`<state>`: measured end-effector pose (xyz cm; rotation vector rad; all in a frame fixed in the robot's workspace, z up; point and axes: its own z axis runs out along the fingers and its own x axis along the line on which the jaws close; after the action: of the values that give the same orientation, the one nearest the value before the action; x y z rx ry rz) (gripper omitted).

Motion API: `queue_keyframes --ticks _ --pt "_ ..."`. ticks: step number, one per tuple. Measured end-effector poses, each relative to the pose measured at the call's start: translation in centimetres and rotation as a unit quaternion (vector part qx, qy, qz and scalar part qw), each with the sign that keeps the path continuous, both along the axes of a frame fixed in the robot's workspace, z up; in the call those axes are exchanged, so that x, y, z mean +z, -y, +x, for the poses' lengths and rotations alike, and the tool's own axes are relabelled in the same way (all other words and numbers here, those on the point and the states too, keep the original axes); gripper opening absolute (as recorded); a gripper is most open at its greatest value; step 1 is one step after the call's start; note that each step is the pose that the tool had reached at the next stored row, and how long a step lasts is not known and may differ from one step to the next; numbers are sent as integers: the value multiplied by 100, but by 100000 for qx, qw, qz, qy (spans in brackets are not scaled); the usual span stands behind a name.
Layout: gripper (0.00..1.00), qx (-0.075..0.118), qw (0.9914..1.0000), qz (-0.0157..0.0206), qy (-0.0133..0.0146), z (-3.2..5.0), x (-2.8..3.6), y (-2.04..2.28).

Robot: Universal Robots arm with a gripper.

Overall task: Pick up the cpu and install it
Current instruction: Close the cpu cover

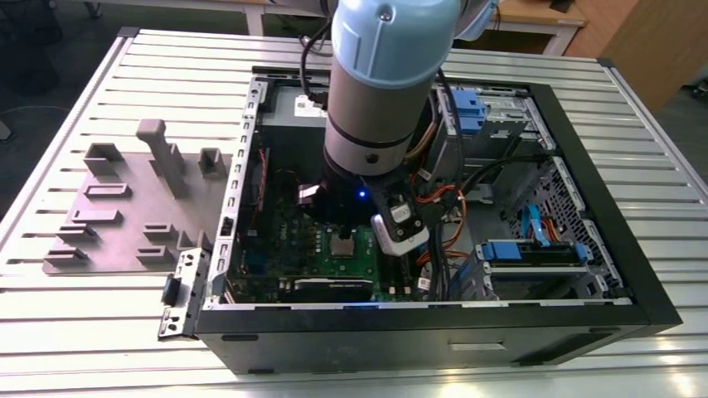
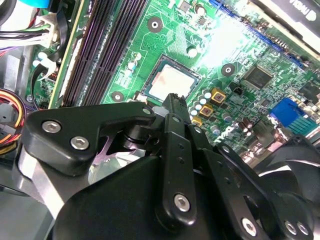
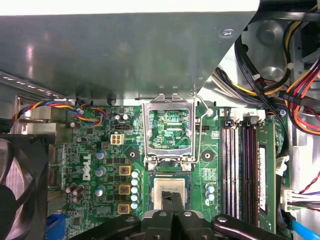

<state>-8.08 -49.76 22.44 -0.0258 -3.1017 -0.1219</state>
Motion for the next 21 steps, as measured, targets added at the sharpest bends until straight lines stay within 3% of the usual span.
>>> queue_keyframes --ticks 21 --pt "11 -1 100000 2 1 0 64 0"
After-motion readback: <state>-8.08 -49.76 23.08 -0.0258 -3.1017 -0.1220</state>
